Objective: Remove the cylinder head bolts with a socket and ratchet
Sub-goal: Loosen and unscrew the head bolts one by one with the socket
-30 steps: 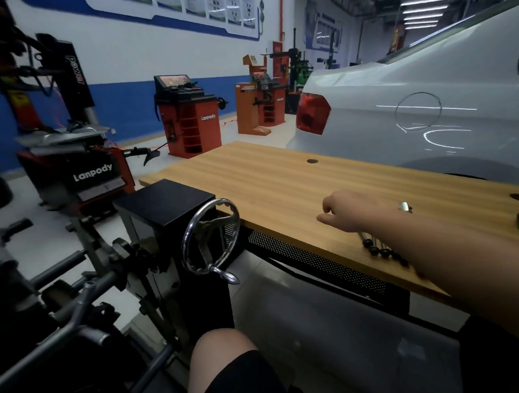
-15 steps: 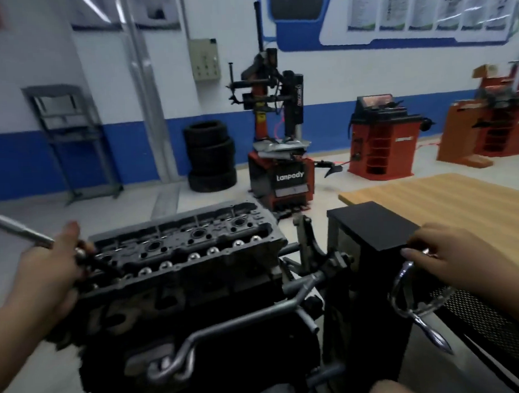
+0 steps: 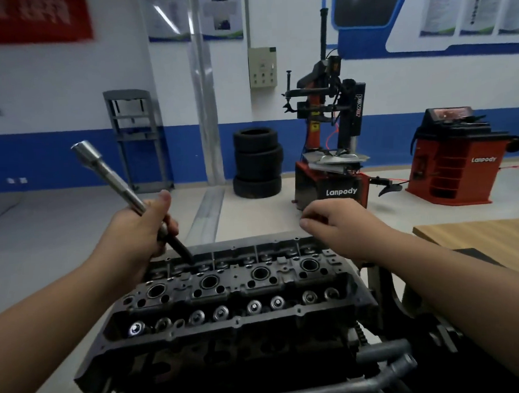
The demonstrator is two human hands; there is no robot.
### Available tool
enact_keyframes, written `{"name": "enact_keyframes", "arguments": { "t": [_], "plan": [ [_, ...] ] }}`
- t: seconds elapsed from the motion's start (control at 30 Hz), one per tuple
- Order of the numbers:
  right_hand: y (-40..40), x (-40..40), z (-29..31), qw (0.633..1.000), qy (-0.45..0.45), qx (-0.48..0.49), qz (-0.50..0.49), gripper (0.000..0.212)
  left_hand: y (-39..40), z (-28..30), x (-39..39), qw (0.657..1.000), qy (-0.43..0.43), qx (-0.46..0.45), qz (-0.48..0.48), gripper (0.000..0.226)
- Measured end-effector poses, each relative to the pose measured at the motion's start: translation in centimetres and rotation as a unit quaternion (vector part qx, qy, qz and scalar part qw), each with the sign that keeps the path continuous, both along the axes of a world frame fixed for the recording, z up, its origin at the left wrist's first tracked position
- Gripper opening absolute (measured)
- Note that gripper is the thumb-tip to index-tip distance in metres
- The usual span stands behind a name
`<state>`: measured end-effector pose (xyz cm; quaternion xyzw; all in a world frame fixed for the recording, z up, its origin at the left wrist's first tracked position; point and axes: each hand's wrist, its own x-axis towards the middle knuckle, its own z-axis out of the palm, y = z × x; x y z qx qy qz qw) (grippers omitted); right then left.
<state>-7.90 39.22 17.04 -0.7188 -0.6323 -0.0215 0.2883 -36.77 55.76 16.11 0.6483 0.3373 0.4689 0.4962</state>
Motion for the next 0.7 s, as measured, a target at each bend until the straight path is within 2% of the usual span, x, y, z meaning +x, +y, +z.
{"name": "enact_keyframes", "arguments": {
  "t": [0.1,0.2,0.33,0.5,0.57,0.63,0.7],
  "plan": [
    [4.1,-0.1,0.8,0.998,0.069,0.001,-0.002,0.015,1.7,0.7,3.1,1.0,0.017,0.005,-0.023,0.049],
    [7.6,-0.3,1.4,0.983,0.184,0.018,0.005,0.024,2.7,1.2,6.7,0.997,0.045,0.007,-0.065,0.051],
    [10.8,-0.6,2.8,0.932,0.357,0.049,0.032,0.035,3.2,1.3,10.8,0.99,0.06,0.003,-0.126,0.047],
    [12.5,-0.9,4.0,0.867,0.483,0.018,0.124,0.052,2.7,2.3,13.8,0.965,0.128,0.029,-0.227,0.043],
    [12.4,-0.7,4.3,0.865,0.476,0.018,0.156,0.048,2.3,2.5,14.5,0.953,0.15,0.04,-0.26,0.045],
    [12.0,-0.6,4.6,0.879,0.448,0.045,0.158,0.028,1.9,2.5,15.2,0.945,0.16,0.045,-0.284,0.044],
    [11.6,-0.4,5.0,0.862,0.471,0.072,0.173,0.018,1.6,2.4,15.9,0.94,0.154,0.041,-0.302,0.04]
  ]
}}
